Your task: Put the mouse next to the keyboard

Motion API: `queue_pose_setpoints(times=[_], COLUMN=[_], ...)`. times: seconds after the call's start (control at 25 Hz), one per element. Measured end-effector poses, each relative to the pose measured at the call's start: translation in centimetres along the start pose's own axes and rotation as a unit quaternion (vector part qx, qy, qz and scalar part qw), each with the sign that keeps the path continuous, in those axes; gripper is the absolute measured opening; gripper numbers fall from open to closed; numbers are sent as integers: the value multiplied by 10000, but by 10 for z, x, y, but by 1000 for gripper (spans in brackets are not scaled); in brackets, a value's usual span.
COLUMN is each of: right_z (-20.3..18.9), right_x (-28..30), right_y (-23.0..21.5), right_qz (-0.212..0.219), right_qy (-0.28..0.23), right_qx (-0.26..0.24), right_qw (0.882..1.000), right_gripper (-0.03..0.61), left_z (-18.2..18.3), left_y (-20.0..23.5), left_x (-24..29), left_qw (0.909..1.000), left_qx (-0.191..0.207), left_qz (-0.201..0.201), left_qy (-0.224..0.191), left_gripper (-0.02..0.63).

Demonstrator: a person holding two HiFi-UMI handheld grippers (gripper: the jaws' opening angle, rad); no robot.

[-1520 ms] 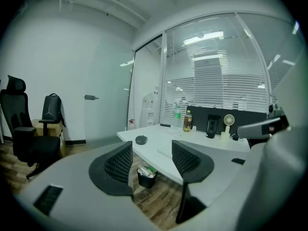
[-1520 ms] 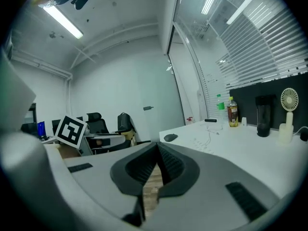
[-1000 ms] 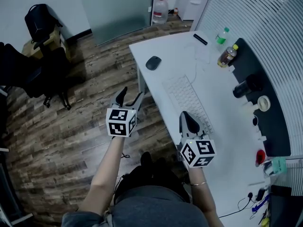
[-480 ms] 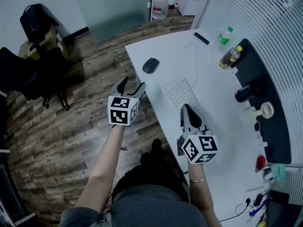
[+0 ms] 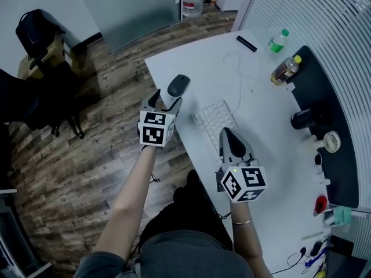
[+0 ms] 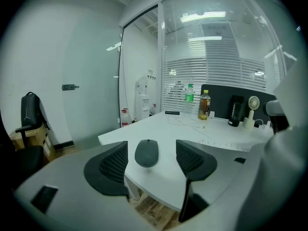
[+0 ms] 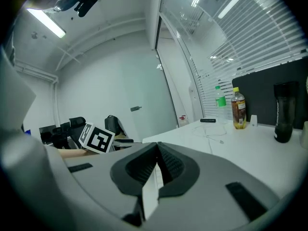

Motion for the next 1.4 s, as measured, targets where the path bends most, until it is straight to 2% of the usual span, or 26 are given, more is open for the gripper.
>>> queue_pose_setpoints(times=[0.48,0.68,1.4], right_z=[-14,-20,-29], right_x=[16,18,20], right_y=[-30,-39,-47], right_qz=[-149,-224,-277], right_qy=[186,253,397], right_qx=[353,430,576], right_qw=[9991,9985,9972], right_gripper=[-6,-6,-5], left_z=[-7,-11,-8], left_y=[4,4,-1], left_x=[68,87,122], left_qw=[9984,9961,9884], left_qx=[114,330,785], left_qz=[7,-20,-45], left_qy=[557,820,1303], left_gripper=[308,318,319])
Point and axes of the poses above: the fingertips, and each gripper's own axes: x forward along the fingers, y to its left, z out of its top, the point moved 8 cm from there along -x, backward along the fingers, and after that the axes turned 5 degrees about z, right-handed, at the moved point
